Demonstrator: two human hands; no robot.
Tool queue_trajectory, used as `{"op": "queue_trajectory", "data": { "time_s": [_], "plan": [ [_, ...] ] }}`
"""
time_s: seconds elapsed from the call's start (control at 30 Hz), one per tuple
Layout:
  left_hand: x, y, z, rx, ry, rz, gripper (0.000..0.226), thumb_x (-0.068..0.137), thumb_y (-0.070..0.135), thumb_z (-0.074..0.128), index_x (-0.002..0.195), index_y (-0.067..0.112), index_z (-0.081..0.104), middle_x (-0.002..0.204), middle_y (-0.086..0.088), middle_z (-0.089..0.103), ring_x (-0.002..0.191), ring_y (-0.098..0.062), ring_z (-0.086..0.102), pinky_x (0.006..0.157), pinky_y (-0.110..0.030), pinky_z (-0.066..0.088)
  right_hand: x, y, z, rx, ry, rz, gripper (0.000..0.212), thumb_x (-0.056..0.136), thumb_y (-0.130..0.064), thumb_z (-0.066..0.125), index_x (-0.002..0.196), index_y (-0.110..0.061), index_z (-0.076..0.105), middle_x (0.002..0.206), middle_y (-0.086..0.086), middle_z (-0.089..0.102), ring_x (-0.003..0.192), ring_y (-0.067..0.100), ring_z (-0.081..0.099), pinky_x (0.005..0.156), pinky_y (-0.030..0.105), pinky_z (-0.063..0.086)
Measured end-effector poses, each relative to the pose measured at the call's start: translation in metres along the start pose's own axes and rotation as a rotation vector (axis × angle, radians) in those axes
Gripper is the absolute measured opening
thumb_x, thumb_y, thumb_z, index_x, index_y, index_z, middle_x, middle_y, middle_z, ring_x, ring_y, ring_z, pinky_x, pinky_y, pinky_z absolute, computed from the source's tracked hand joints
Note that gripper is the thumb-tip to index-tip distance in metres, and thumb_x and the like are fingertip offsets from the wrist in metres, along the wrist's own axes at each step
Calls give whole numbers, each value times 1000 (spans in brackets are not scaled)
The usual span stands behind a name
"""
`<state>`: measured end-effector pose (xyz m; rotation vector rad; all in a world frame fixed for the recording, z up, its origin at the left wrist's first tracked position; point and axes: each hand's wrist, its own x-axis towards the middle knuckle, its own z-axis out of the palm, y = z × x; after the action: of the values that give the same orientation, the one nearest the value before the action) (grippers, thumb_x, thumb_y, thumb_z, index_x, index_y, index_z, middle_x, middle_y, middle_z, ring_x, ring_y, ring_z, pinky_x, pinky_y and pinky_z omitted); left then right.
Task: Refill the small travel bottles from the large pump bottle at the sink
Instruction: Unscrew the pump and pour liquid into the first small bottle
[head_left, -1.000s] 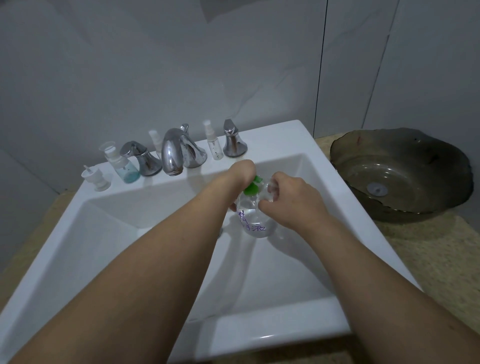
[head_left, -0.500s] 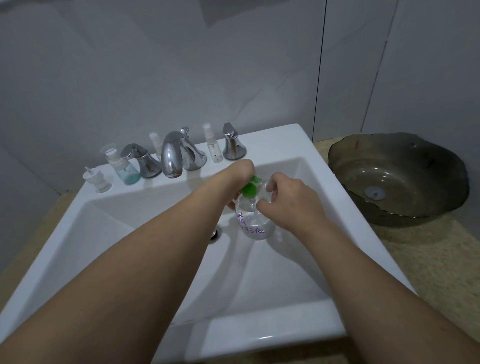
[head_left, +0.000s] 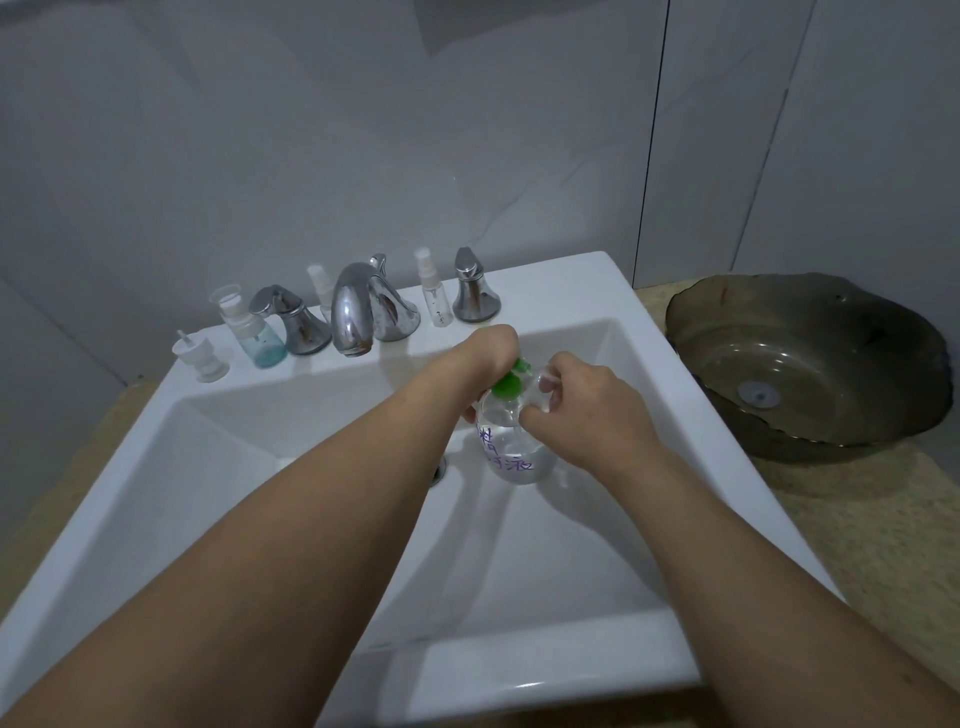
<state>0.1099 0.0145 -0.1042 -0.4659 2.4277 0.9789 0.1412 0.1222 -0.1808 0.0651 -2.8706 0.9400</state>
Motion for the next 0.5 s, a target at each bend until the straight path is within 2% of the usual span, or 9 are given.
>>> {"op": "queue_trajectory", "data": {
  "time_s": [0.1, 0.17, 0.23, 0.27, 0.4, 0.5],
  "plan": [
    [5, -1, 6, -16, 22, 4, 27, 93, 10, 31, 100, 5, 56, 118, -21, 61, 105, -41, 60, 51, -36, 36, 0, 2, 1, -15, -31, 14, 29, 74, -42, 63, 94, -24, 51, 90, -5, 63, 85, 22, 59, 72, 32, 46],
    [8, 0, 7, -39, 20, 9, 23, 91, 9, 32, 89, 5, 54, 116, -22, 61, 103, -42, 60, 58, -40, 43, 0, 3, 2, -18, -38, 24, 29, 74, -42, 63, 95, -24, 52, 90, -5, 63, 86, 22, 60, 74, 33, 48],
    [8, 0, 7, -41, 16, 5, 24, 91, 11, 31, 83, 6, 53, 113, -22, 62, 100, -41, 61, 59, -38, 42, 0, 3, 1, -29, -36, 23, 29, 75, -42, 63, 95, -25, 51, 90, -5, 63, 86, 21, 59, 73, 33, 46],
    [8, -1, 6, -41, 18, 0, 25, 92, 12, 31, 83, 6, 53, 110, -20, 62, 97, -40, 60, 58, -37, 40, 0, 3, 1, -37, -33, 16, 29, 75, -42, 63, 95, -25, 51, 90, -5, 63, 86, 21, 59, 73, 32, 45],
    [7, -1, 1, -20, -19, 2, 34, 93, 18, 31, 107, 5, 58, 110, -16, 63, 93, -35, 61, 51, -33, 31, 1, 2, 0, -41, -6, -2, 29, 75, -42, 63, 95, -25, 51, 90, -5, 64, 86, 21, 59, 72, 32, 43],
    [3, 2, -6, 11, -29, 28, 31, 94, 26, 32, 95, 8, 57, 90, -10, 62, 72, -29, 58, 50, -30, 29, 2, 1, -1, -13, 33, 7, 29, 73, -42, 63, 94, -26, 51, 88, -6, 64, 85, 22, 60, 74, 33, 47]
  ]
}}
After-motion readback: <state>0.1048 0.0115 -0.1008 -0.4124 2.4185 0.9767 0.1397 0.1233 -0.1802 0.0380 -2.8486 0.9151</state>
